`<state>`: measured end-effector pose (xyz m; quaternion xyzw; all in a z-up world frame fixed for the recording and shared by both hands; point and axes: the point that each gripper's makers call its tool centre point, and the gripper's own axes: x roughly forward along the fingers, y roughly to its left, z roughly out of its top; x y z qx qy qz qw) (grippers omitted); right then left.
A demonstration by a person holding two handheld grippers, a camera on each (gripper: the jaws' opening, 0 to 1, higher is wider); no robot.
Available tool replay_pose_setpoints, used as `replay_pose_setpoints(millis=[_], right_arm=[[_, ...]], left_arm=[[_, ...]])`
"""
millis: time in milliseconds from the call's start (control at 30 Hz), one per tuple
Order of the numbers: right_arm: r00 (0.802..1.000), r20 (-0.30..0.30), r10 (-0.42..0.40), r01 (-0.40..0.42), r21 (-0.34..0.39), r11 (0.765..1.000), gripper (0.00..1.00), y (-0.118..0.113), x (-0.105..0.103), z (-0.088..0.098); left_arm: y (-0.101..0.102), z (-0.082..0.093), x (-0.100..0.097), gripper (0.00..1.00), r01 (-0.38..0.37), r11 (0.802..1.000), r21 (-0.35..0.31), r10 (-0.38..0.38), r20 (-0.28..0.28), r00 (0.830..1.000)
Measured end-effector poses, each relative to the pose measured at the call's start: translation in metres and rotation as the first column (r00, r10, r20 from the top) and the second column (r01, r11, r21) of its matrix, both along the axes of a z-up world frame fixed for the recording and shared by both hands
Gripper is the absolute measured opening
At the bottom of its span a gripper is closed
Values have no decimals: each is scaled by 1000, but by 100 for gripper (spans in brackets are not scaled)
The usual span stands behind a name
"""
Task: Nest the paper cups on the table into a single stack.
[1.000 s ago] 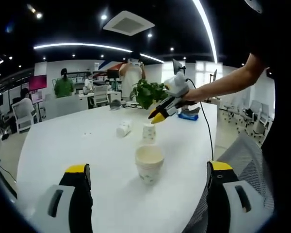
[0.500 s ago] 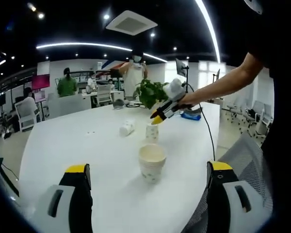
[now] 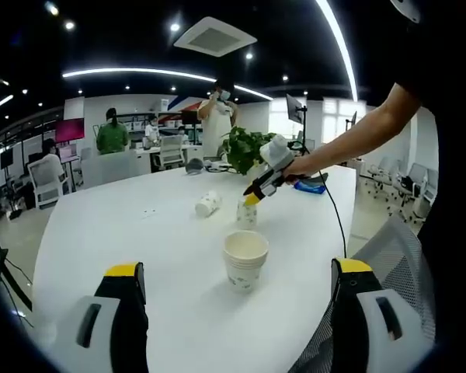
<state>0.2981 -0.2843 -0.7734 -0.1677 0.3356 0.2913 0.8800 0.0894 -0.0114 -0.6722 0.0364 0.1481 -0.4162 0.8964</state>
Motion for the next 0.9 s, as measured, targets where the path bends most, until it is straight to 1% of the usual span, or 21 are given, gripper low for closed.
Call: replay_pose_setpoints(millis=[100, 233, 300, 500, 700, 900], right_arm=[[1000, 1, -12, 12, -18, 1000, 37, -5, 0, -3], [1000, -15, -23, 23, -19, 1000, 37, -8, -3, -9], [999, -28, -29, 29, -7, 1000, 36, -9, -3, -13], [999, -27, -29, 29, -1, 1000, 36, -7, -5, -14], [999, -22, -29, 29, 11, 1000, 35, -5, -5, -10], [1000, 5, -29, 29, 33, 999, 35, -3, -5, 3]], left_arm=[[0, 0, -1, 99, 2, 1000, 1, -2, -1, 1000], [0, 1, -1, 99, 1, 1000, 1, -1, -2, 1000], [0, 1, -2, 99, 2, 1000, 3, -2, -3, 1000], [-2, 1, -2, 99, 8, 1000, 1, -7, -5, 1000], [-3, 1, 0, 99, 16, 1000, -2, -16, -2, 1000], [-5, 2, 1, 99, 20, 1000, -9, -20, -2, 1000]])
